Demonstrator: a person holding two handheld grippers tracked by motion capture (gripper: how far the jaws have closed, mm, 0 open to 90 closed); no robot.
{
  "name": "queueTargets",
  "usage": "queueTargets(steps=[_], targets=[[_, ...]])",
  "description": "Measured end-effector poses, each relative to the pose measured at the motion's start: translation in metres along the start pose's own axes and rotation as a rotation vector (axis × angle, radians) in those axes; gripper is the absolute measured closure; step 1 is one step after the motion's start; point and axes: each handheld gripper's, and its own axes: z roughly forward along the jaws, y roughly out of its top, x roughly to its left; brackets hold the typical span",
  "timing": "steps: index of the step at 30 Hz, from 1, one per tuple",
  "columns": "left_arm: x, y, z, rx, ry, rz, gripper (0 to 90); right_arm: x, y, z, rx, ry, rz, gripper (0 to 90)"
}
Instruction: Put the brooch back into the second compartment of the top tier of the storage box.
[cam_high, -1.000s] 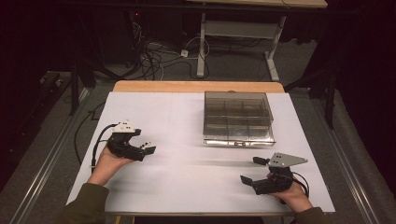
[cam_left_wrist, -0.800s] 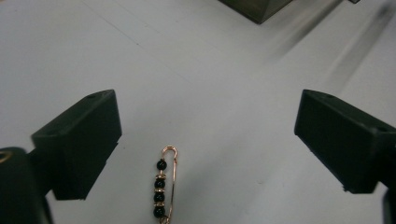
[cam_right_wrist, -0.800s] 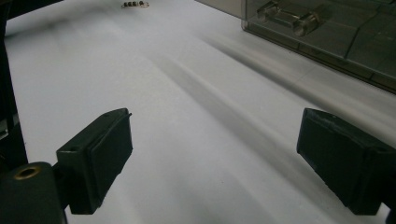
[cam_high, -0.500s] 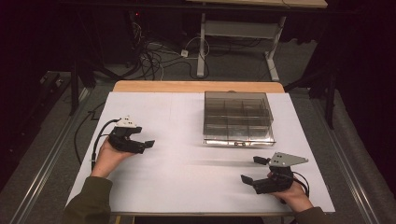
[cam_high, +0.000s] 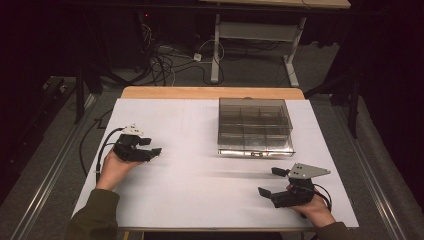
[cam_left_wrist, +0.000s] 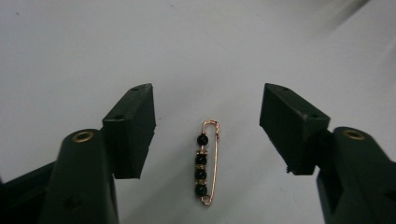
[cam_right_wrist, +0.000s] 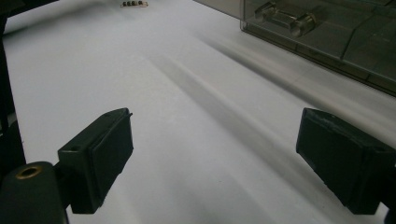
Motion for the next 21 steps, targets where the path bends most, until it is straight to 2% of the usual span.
queueTargets(steps=[3,21], targets=[[0.0024,-0.0019,-0.0004,0.007,-0.006,-0.011,42.7,0.0001,-0.0002,-0.0003,0.0,-0.001,0.001,12.0],[0.0068,-0.0078,0.0018,0.066,-0.03,-0.013,63.8,0.0006,-0.0009,0.0006,0.008,-0.004,-0.002,12.2]])
